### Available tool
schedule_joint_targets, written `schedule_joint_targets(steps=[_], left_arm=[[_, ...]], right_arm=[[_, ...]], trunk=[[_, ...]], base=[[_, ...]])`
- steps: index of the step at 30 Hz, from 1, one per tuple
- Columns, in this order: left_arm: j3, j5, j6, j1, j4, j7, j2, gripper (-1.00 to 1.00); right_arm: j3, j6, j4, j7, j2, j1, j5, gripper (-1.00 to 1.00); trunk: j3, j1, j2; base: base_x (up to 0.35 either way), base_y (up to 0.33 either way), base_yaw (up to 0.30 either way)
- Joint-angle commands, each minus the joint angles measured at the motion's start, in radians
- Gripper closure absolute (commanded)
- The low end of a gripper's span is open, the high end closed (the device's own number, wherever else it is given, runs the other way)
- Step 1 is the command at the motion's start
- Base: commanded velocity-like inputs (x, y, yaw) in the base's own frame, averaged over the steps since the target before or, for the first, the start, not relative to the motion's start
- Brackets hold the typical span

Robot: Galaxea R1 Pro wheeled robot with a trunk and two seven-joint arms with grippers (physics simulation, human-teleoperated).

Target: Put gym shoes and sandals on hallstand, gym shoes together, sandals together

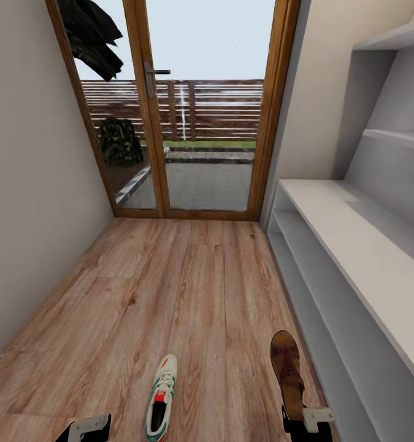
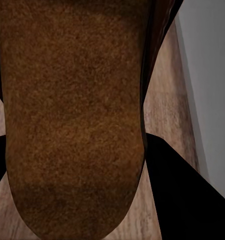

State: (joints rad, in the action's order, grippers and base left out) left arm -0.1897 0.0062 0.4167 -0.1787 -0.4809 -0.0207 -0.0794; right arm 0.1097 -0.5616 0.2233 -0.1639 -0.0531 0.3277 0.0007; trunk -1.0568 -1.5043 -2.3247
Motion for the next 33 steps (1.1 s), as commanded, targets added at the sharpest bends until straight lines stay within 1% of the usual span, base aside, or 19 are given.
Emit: schedule_joint_targets(steps=[1, 8, 10, 14, 15, 17, 18, 21, 22, 23, 24, 26, 27, 29, 30, 31, 33], left_arm=[[-0.001, -0.001, 0.003, -0.001, 0.001, -0.002, 0.001, -1.0], [0.003, -0.004, -0.009, -0.008, 0.002, -0.003, 0.006, -1.0], [0.004, -0.004, -0.015, -0.012, 0.004, -0.003, 0.01, -1.0], [0.004, -0.003, -0.026, -0.038, 0.007, -0.002, 0.013, -1.0], [0.004, -0.003, -0.039, -0.061, 0.012, -0.002, 0.013, -1.0], [0.004, -0.003, -0.062, -0.087, 0.021, 0.0, 0.012, -1.0], [0.004, -0.004, -0.092, -0.113, 0.035, 0.002, 0.009, -1.0], [0.004, -0.006, -0.139, -0.153, 0.056, 0.004, 0.007, -1.0], [0.004, -0.007, -0.165, -0.182, 0.069, 0.005, 0.006, -1.0], [0.004, -0.007, -0.175, -0.195, 0.076, 0.006, 0.005, -1.0], [0.004, -0.007, -0.19, -0.218, 0.088, 0.006, 0.005, -1.0], [0.005, -0.008, -0.199, -0.236, 0.097, 0.006, 0.006, -1.0], [0.007, -0.012, -0.203, -0.248, 0.102, 0.006, 0.008, -1.0], [0.014, -0.023, -0.205, -0.256, 0.106, 0.006, 0.01, -1.0], [0.02, -0.031, -0.205, -0.258, 0.107, 0.007, 0.011, -1.0], [0.032, -0.052, -0.205, -0.261, 0.109, 0.007, 0.011, -1.0], [0.042, -0.072, -0.205, -0.261, 0.11, 0.009, 0.011, -1.0]], right_arm=[[0.008, -0.001, 0.0, -0.007, -0.001, 0.001, -0.002, 1.0], [0.008, 0.001, 0.008, -0.005, 0.001, 0.001, -0.002, 1.0], [0.008, 0.002, 0.024, -0.005, 0.001, 0.001, -0.002, 1.0], [0.008, 0.011, 0.099, -0.005, 0.001, 0.001, -0.001, 1.0], [0.008, 0.021, 0.137, -0.005, 0.001, 0.001, -0.001, 1.0], [0.008, 0.04, 0.174, -0.005, 0.001, 0.001, -0.001, 1.0], [0.008, 0.069, 0.211, -0.005, 0.001, 0.001, -0.001, 1.0], [0.008, 0.128, 0.273, -0.004, 0.001, 0.001, -0.001, 1.0], [0.008, 0.171, 0.317, -0.004, 0.001, 0.001, -0.001, 1.0], [0.008, 0.193, 0.339, -0.003, 0.001, 0.001, -0.001, 1.0], [0.008, 0.235, 0.384, 0.001, 0.001, 0.001, -0.002, 1.0], [0.008, 0.272, 0.428, 0.01, 0.001, 0.001, -0.003, 1.0], [0.007, 0.305, 0.466, 0.022, 0.0, 0.001, -0.003, 1.0], [0.005, 0.331, 0.497, 0.038, -0.001, 0.001, -0.005, 1.0], [0.004, 0.342, 0.508, 0.047, -0.002, 0.001, -0.005, 1.0], [0.002, 0.358, 0.523, 0.068, -0.004, 0.001, -0.006, 1.0], [0.002, 0.368, 0.531, 0.089, -0.005, 0.001, -0.006, 1.0]], trunk=[[-0.001, 0.0, 0.0], [-0.001, 0.0, 0.0], [-0.001, 0.0, 0.0], [-0.001, 0.0, 0.0], [-0.001, 0.0, 0.0], [-0.001, 0.0, 0.0], [-0.001, 0.0, 0.0], [-0.001, 0.0, 0.0], [-0.001, 0.0, 0.0], [-0.001, 0.0, 0.0], [-0.001, 0.0, 0.0], [-0.001, 0.0, 0.0], [-0.001, 0.0, 0.0], [-0.001, 0.0, 0.0], [-0.001, 0.0, 0.0], [-0.001, 0.0, 0.0], [-0.001, 0.0, 0.0]], base=[[0.009, -0.005, 0.0], [0.003, -0.002, 0.0], [0.0, 0.0, 0.0], [0.0, 0.0, 0.0], [0.0, 0.0, 0.0], [0.0, 0.0, 0.0], [0.0, 0.0, 0.0], [0.0, 0.0, 0.0], [0.0, 0.0, 0.0], [0.0, 0.0, 0.0], [0.0, 0.0, 0.0], [0.0, 0.0, 0.0], [0.0, 0.0, 0.0], [0.0, 0.0, 0.0], [0.0, 0.0, 0.0], [0.0, 0.0, 0.0], [0.0, 0.0, 0.0]])
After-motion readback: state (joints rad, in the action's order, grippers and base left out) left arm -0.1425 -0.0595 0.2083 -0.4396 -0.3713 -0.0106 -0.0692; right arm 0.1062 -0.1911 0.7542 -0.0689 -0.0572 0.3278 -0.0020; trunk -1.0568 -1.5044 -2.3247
